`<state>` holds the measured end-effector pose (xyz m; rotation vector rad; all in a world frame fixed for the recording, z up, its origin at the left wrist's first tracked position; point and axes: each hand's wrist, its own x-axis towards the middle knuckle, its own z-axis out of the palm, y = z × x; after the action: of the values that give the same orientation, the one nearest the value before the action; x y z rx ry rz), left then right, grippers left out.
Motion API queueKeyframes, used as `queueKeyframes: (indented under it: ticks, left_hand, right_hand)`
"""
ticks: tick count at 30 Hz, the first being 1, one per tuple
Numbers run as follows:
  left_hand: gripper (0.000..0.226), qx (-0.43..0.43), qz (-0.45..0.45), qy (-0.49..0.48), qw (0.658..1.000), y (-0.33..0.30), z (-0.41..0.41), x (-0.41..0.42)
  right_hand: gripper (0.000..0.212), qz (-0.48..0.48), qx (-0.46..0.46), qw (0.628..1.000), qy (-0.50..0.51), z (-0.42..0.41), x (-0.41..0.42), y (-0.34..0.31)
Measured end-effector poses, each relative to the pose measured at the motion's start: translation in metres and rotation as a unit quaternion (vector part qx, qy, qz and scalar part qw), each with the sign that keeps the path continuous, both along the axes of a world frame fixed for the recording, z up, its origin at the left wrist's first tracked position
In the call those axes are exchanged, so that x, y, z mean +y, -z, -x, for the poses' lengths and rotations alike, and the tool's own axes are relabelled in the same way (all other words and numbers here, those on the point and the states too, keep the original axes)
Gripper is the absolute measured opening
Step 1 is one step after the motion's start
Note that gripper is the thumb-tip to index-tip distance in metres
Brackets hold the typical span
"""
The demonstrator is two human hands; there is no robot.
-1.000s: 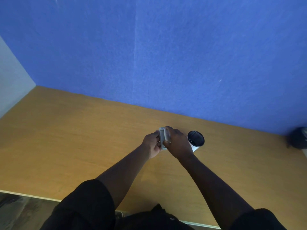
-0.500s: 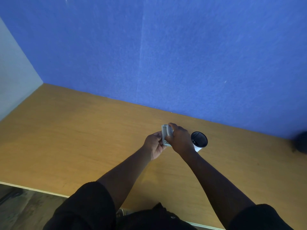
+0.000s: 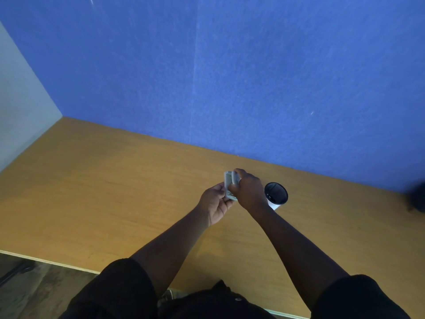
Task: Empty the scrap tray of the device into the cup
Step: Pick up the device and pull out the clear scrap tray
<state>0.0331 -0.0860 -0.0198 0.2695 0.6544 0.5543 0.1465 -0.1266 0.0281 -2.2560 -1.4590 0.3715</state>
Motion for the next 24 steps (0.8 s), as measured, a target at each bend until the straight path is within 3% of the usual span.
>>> queueKeyframes:
  ticks: [10,16,24]
  left_hand:
    - [0.038,0.017,0.000,-0.020,1.000,0.001,0.004,0.001]
    - [0.023,0.059,-0.009,-0.022,0.998,0.001,0.000,0.008]
    - [0.020,0.148,-0.053,-0.017,0.987,-0.001,-0.007,0.016]
  right_hand:
    - [0.048,0.001,-0.008,1.000,-0.006,0.002,0.002,-0.002]
    - [0.048,0.017,-0.049,0.998,-0.033,0.006,0.002,-0.004]
    - [0.039,0.018,-0.094,0.995,-0.042,0.006,0.000,-0.006]
